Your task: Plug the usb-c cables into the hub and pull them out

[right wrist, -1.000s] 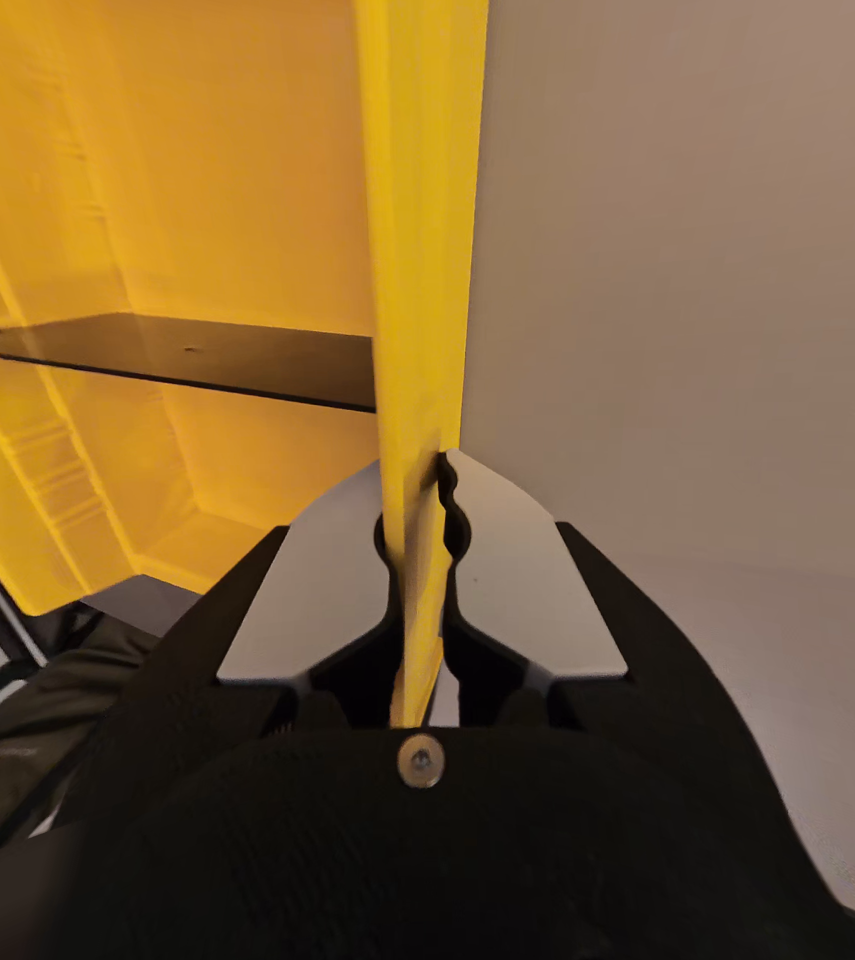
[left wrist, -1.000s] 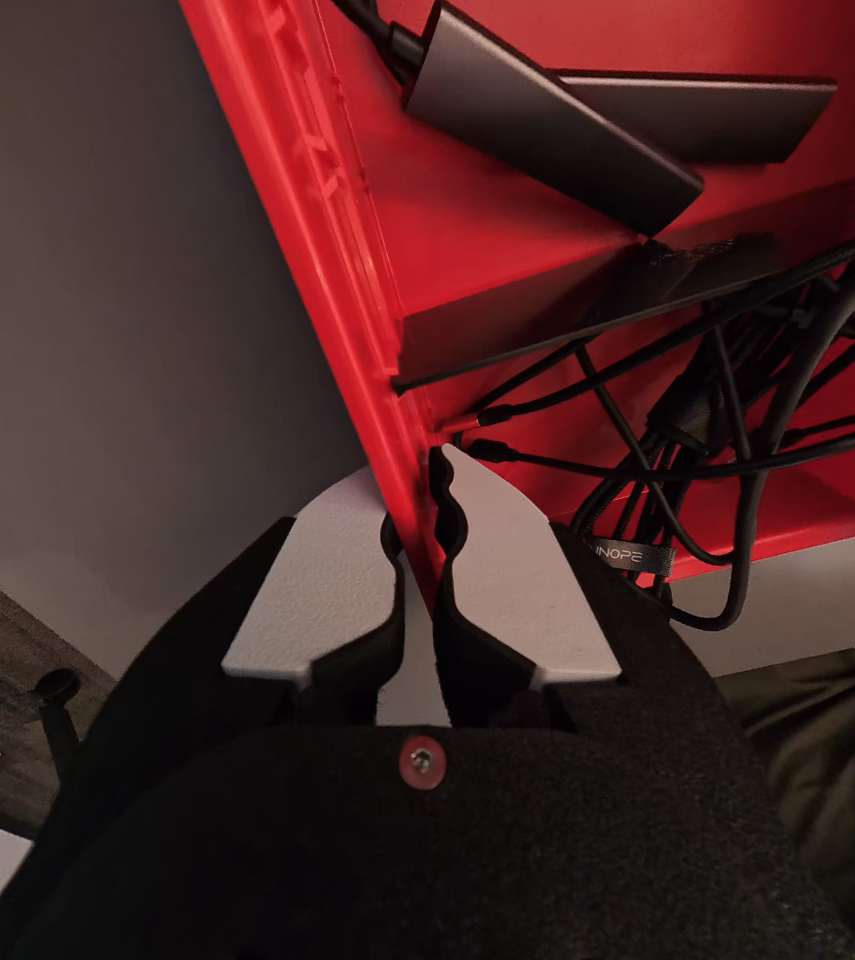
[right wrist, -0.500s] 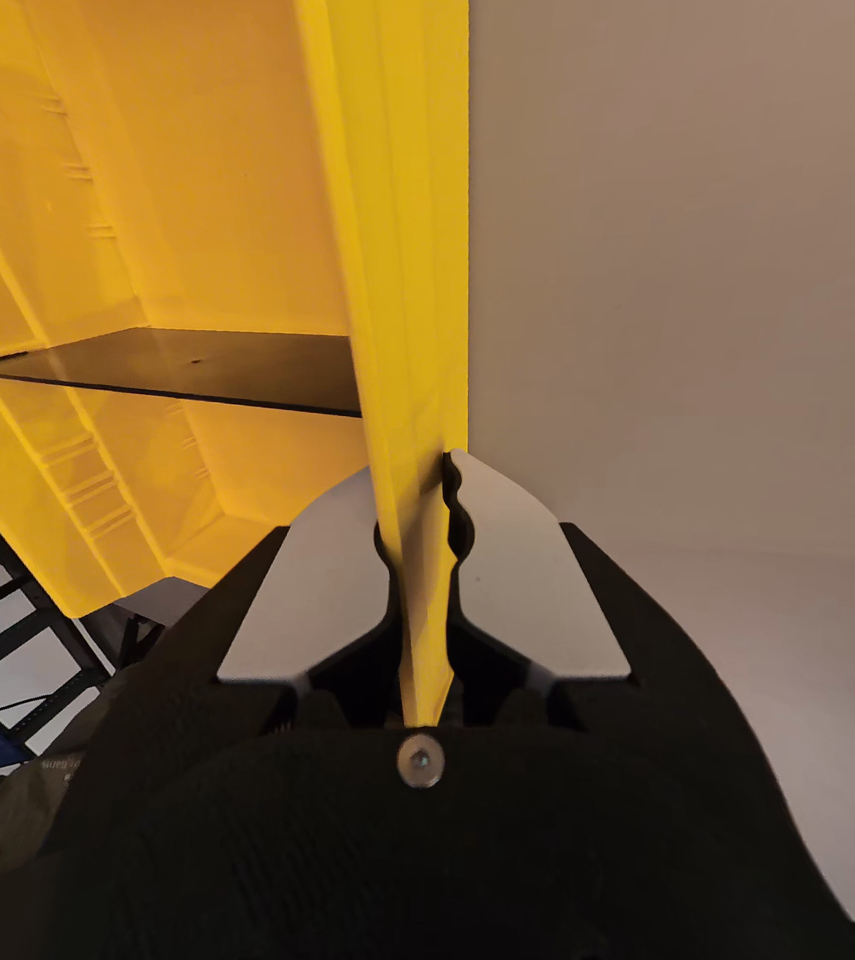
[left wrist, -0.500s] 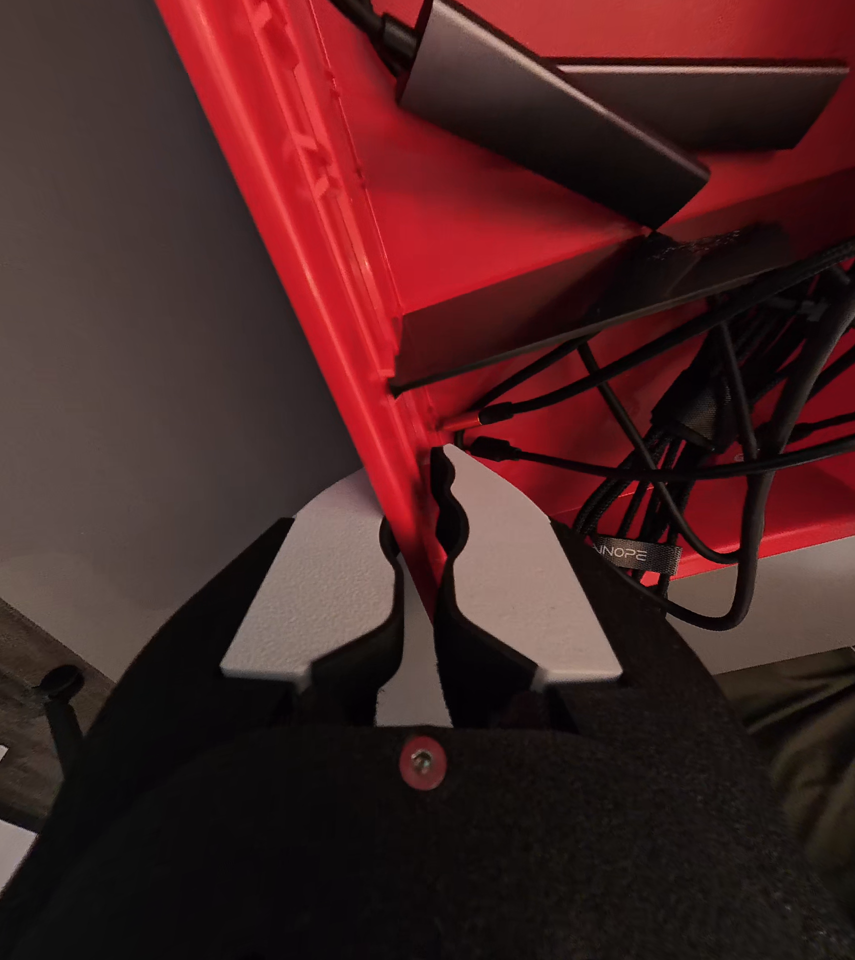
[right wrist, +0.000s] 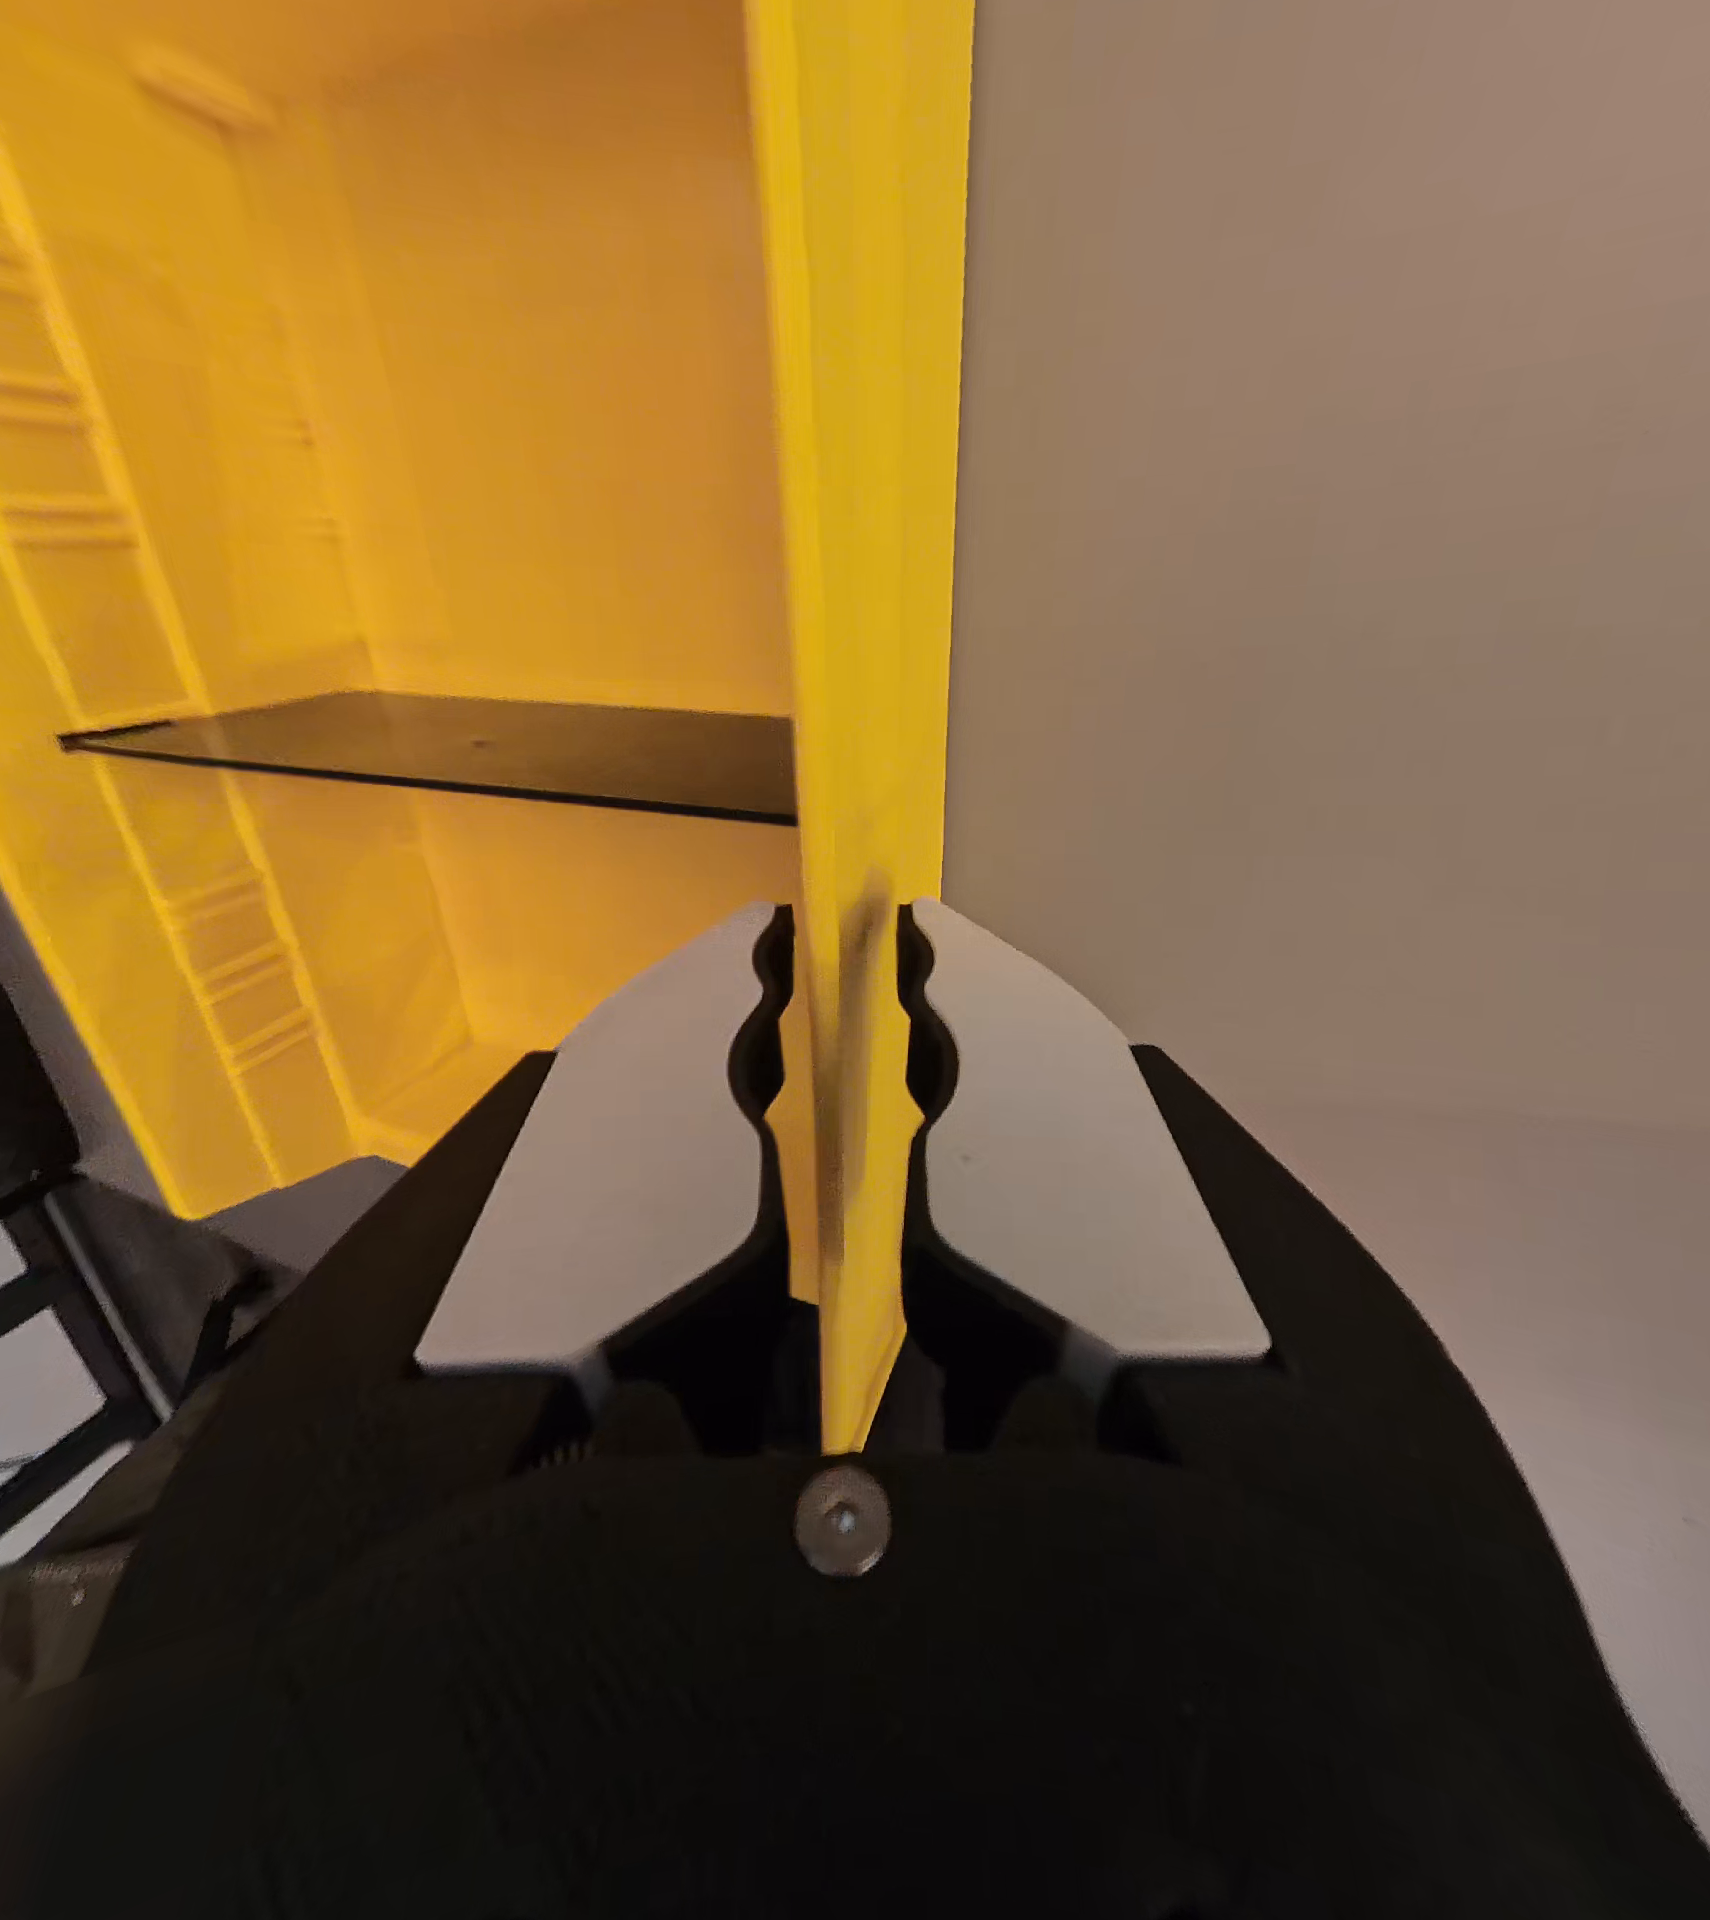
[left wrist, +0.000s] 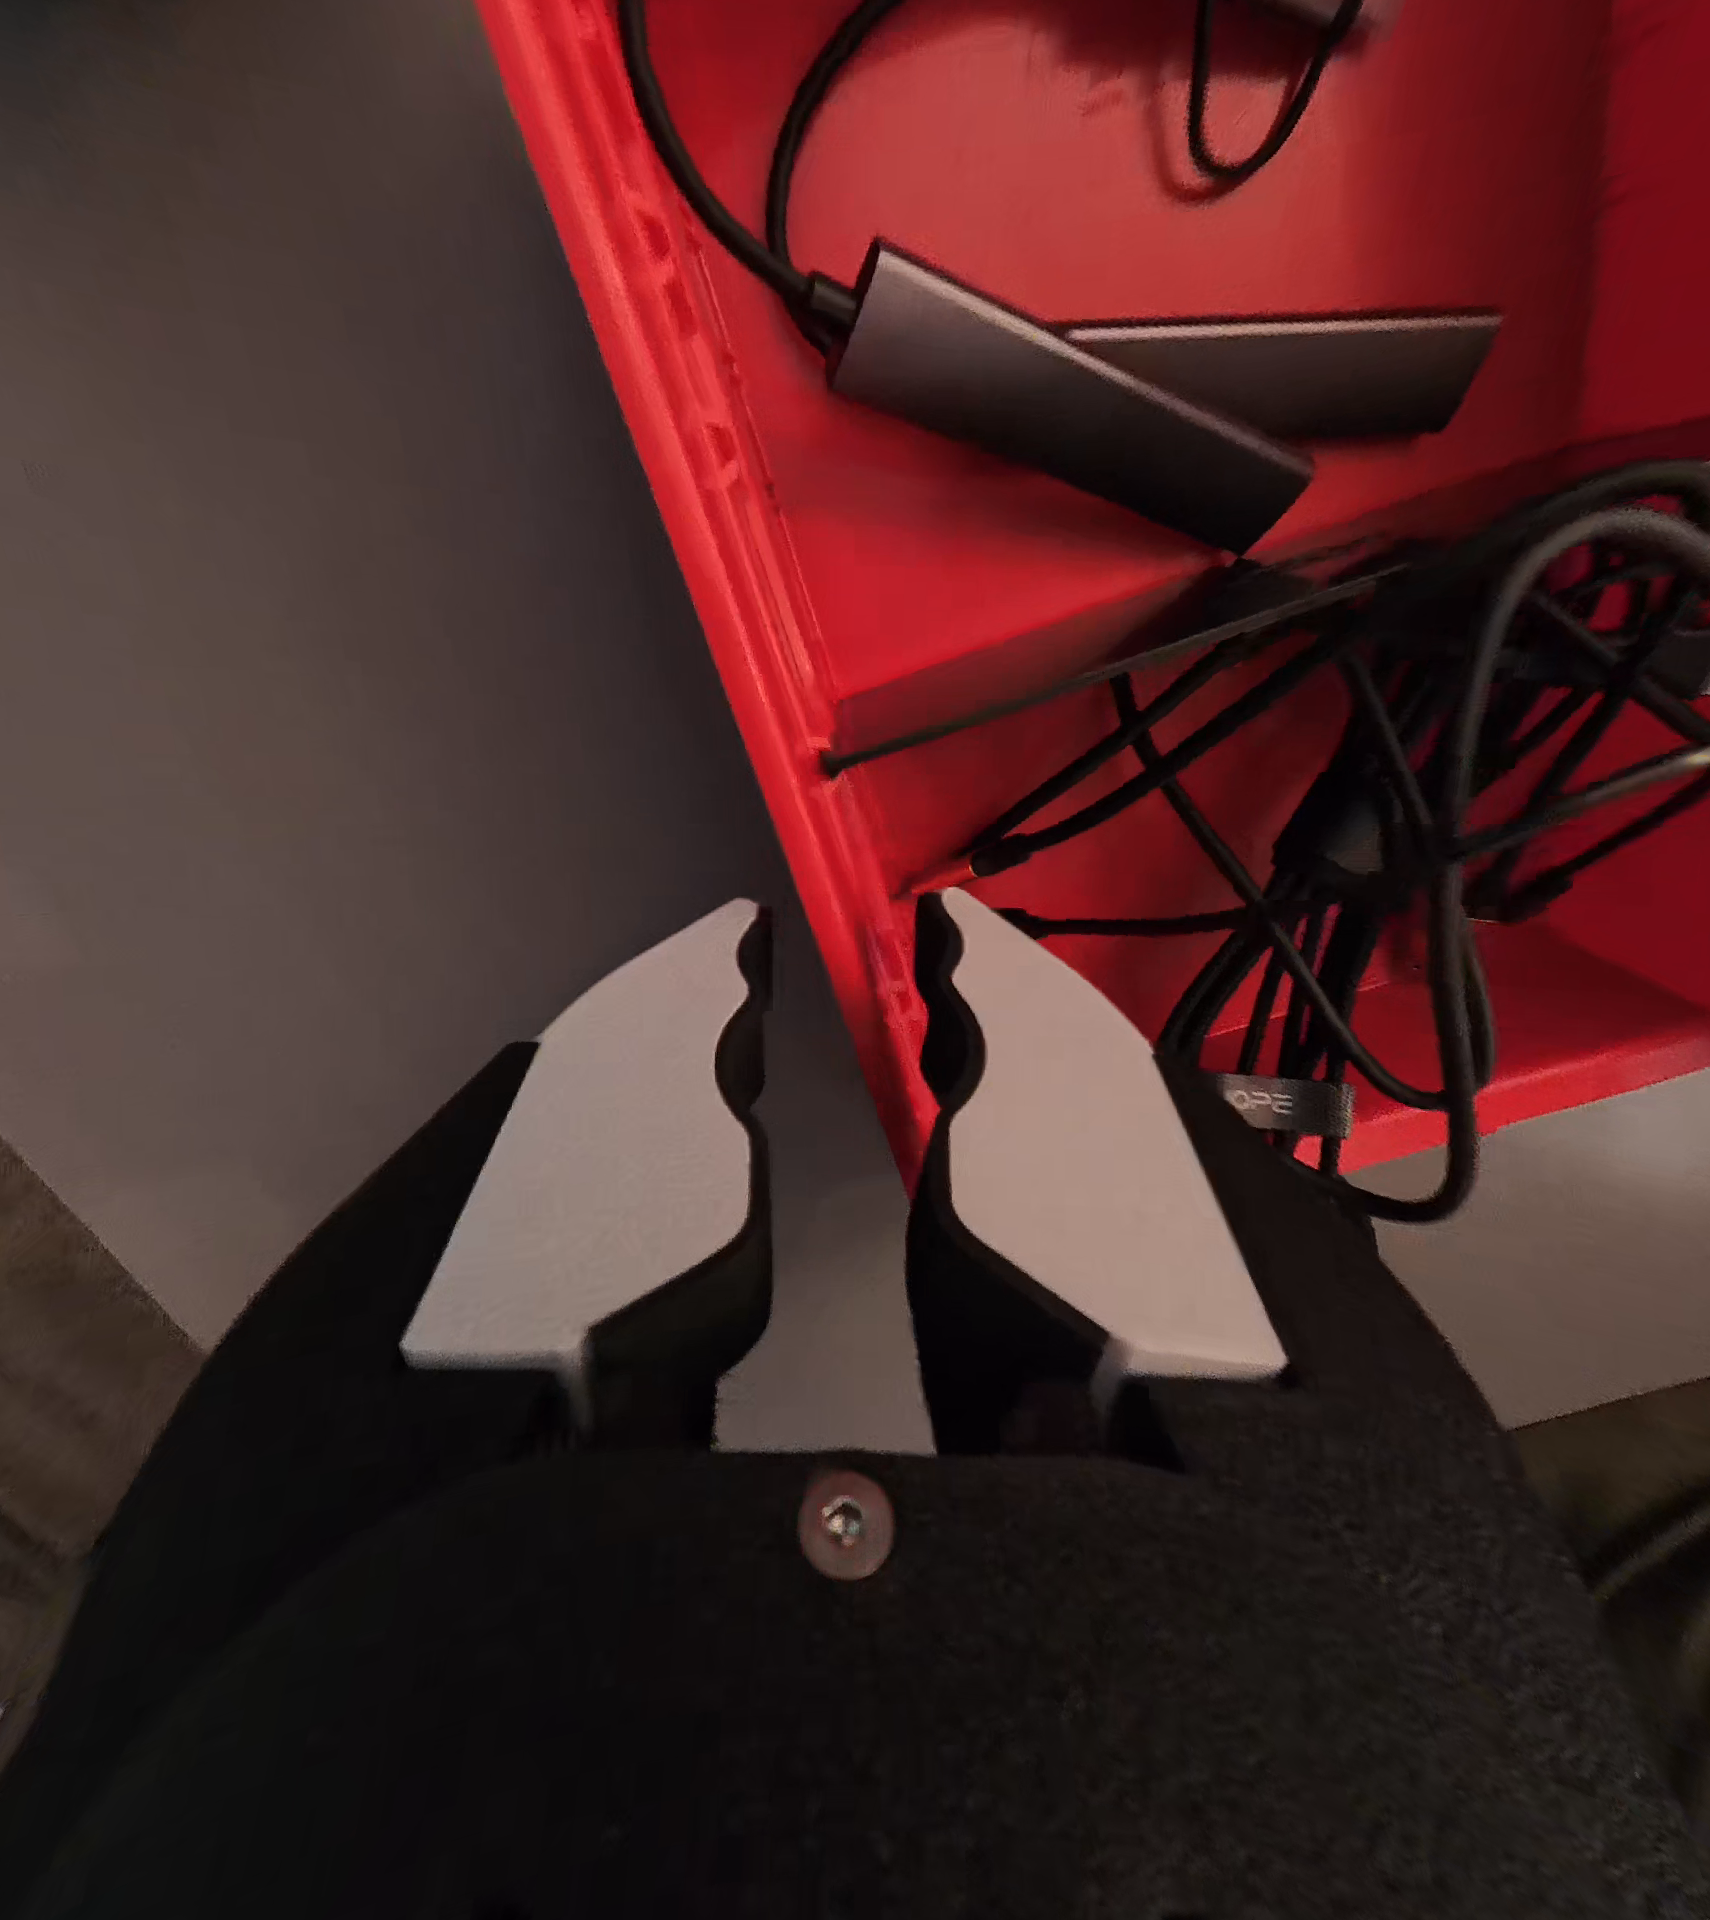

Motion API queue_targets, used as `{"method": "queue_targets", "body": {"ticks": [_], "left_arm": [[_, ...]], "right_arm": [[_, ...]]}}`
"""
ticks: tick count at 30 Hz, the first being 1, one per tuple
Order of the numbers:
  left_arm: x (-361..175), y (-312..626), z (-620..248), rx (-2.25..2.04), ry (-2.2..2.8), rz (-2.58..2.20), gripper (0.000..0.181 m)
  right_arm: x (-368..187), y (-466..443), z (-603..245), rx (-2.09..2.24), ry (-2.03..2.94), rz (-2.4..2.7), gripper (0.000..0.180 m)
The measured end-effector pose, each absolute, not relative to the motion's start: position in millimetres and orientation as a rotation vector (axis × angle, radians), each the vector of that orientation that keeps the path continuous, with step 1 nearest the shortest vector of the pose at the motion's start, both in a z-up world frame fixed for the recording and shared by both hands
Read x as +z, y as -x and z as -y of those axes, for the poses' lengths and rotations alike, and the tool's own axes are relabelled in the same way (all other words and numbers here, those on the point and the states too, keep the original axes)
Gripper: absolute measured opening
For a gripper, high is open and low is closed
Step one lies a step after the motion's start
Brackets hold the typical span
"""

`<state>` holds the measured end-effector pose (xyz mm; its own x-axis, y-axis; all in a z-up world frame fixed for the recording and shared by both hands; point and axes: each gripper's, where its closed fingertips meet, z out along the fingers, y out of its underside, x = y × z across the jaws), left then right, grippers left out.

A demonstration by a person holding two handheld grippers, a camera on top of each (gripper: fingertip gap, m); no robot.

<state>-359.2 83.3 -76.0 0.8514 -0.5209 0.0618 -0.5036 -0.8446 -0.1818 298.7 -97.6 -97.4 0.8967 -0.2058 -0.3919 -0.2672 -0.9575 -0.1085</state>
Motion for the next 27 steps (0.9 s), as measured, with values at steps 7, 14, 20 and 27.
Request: {"method": "queue_targets", "body": {"ticks": [7,14,20,27], "left_arm": [[0,335,-90,-0.318,2.487,-0.793,0.029],[100,298,-42,-0.34,1.864,-0.773,0.025],[155,297,27,-0.263,1.511,-0.687,0.037],[154,306,83,-0.314,1.372,-0.616,0.06]], "right_arm": [[-22,-305,87,0.393,2.608,-0.288,0.02],[94,-298,85,0.137,2.113,-0.1,0.016],[179,-282,108,-0.088,1.64,0.067,0.025],[241,-242,146,-0.187,1.033,0.258,0.05]]}}
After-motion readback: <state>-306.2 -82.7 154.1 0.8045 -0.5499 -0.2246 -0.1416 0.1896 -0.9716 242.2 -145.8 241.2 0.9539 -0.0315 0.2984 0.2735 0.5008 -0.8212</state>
